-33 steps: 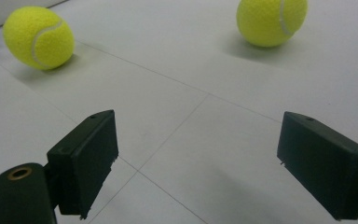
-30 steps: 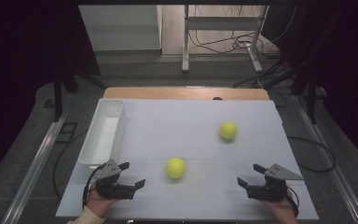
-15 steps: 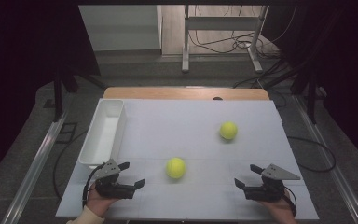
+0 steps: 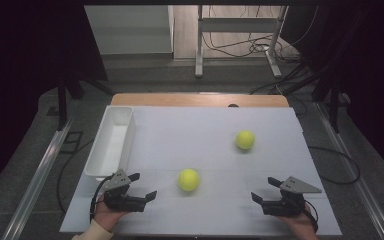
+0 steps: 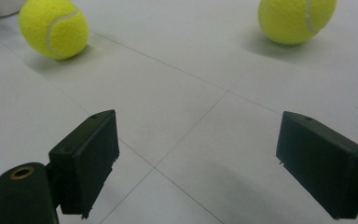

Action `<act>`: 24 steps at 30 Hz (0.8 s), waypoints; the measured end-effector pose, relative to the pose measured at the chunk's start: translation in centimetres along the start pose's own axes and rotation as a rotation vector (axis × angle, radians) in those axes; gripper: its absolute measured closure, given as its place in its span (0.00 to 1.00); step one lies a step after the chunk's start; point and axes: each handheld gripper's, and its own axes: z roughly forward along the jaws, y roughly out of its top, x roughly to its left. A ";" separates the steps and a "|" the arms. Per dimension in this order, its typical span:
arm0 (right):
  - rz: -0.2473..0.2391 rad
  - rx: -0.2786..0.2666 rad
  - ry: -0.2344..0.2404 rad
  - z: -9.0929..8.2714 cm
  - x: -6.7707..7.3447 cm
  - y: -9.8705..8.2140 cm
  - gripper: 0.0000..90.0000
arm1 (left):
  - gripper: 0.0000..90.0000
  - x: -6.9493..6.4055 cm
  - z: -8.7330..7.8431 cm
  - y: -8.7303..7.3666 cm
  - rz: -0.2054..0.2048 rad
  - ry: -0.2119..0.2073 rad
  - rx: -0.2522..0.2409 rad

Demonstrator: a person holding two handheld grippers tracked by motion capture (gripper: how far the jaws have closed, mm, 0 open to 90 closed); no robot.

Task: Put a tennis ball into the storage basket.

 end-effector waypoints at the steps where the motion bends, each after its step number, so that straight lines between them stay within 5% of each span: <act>1: 0.001 0.000 0.001 0.0 0.0 0.0 0.15 | 0.09 -0.1 0.0 0.0 -0.001 0.001 -0.002; 24: -0.025 -0.003 -0.015 -0.1 0.4 0.1 0.15 | 0.09 -1.0 0.2 1.8 0.013 0.000 -0.013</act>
